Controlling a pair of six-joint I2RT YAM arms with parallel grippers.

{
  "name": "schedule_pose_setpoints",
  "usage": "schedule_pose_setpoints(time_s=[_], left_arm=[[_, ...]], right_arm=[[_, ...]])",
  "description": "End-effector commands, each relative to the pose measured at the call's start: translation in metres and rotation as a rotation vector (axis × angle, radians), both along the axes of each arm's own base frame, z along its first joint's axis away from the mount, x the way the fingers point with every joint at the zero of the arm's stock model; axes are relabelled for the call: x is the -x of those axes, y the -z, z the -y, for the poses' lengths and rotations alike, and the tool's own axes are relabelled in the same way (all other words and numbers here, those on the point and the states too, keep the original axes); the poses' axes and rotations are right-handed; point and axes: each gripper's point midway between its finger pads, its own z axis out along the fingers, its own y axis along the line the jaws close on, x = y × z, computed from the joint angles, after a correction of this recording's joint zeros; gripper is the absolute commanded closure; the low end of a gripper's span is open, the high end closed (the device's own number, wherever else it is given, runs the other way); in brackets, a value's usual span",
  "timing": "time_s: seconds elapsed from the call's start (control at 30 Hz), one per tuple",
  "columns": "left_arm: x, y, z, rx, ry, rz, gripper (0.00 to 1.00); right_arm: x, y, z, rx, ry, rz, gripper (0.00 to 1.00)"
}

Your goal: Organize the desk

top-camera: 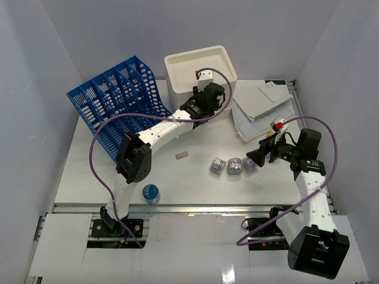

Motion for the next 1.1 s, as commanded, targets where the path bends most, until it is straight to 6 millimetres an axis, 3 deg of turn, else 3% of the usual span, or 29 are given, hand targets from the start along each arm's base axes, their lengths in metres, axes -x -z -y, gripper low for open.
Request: schedule_pose_setpoints(time_s=[0.0, 0.67, 0.8, 1.07], left_arm=[[-0.004, -0.030, -0.001, 0.028, -0.036, 0.064, 0.50], [0.005, -0.034, -0.006, 0.040, -0.026, 0.061, 0.94], [0.017, -0.034, -0.005, 0.086, 0.013, 0.043, 1.00], [0.056, -0.019, 0.001, 0.215, 0.117, -0.027, 1.00]], right_arm=[[0.001, -0.007, -0.002, -0.017, -0.018, 0.036, 0.07], [0.002, -0.006, -0.004, -0.021, -0.022, 0.033, 0.07], [0.002, -0.006, -0.003, -0.018, -0.019, 0.036, 0.07], [0.001, -0.003, -0.002, -0.013, -0.014, 0.030, 0.08]])
